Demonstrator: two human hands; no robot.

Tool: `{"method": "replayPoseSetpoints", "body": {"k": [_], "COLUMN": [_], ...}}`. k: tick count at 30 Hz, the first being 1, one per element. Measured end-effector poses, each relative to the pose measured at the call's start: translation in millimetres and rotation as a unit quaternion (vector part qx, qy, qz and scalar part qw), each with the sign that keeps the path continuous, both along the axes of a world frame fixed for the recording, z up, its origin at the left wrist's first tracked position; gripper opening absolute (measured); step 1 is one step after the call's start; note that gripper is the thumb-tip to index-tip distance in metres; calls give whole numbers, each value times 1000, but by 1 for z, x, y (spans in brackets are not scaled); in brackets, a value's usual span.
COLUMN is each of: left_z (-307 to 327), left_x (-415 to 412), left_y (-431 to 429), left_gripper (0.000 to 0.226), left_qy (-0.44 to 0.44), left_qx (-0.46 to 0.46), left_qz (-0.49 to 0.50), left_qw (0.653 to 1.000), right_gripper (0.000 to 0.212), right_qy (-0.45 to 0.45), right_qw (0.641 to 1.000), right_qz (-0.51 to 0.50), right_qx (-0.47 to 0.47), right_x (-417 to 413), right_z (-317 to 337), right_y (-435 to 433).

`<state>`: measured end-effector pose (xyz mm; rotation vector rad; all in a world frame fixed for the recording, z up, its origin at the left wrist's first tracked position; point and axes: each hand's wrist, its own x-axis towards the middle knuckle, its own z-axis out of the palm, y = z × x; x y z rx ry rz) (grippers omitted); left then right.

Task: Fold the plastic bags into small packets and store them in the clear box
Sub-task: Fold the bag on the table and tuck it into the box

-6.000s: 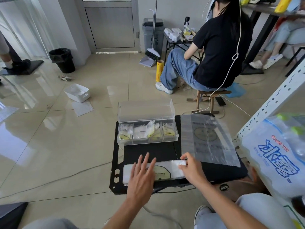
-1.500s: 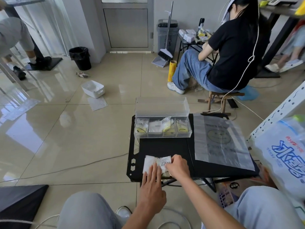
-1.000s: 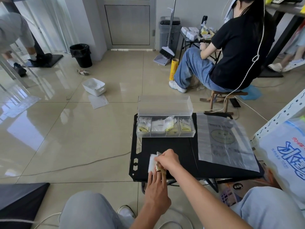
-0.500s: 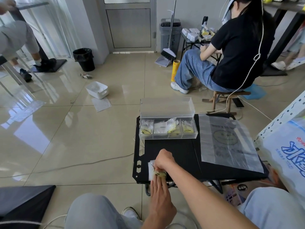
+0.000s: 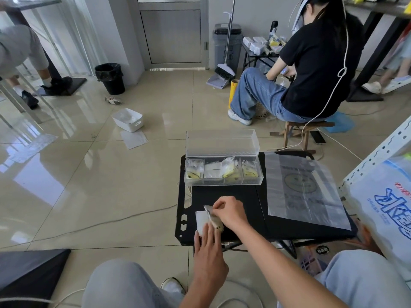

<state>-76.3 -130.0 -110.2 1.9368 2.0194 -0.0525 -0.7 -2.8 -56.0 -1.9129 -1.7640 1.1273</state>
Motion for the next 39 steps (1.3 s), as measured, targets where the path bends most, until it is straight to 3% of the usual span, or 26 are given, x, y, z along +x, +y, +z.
{"method": "replayPoseSetpoints", "body": {"k": [5,13,18,25,28,30,32,34,36,39], "left_z": [-6,9,19,24,17,8,8,6,3,10], "left_x": [3,3,-2,-13,-15,-15,-13,-10,-11,-11], "left_y": [4,5,3,7,7,4,4,3,1,1], "left_gripper": [87,92,108,102,103,99,104,107,99,101], "left_qy": [-28,-141,-241,-318,-281,-195,-104,-11,26,63], "left_qx": [12,66,83,118,86,63,41,39,15,-30], "left_qz": [-2,27,53,139,92,72,68,73,74,67], "left_qw": [1000,987,965,930,951,976,991,997,997,995], "right_gripper": [13,20,24,23,23,35,59,68,55,35], "right_qy": [19,-11,-28,-98,-188,-223,-204,-141,-92,-92], "right_qw": [998,998,997,988,971,964,976,990,993,992], "right_qz": [45,63,77,120,141,131,68,-17,-38,6], "right_qx": [-38,-14,-9,2,46,65,43,-17,-66,-85], "right_x": [20,10,9,4,-2,-7,-9,-9,-7,-5], "right_z": [-7,-17,-11,-9,-11,-13,-15,-17,-18,-19], "right_y": [-1,-5,-1,-11,-19,-24,-24,-18,-12,-11]}}
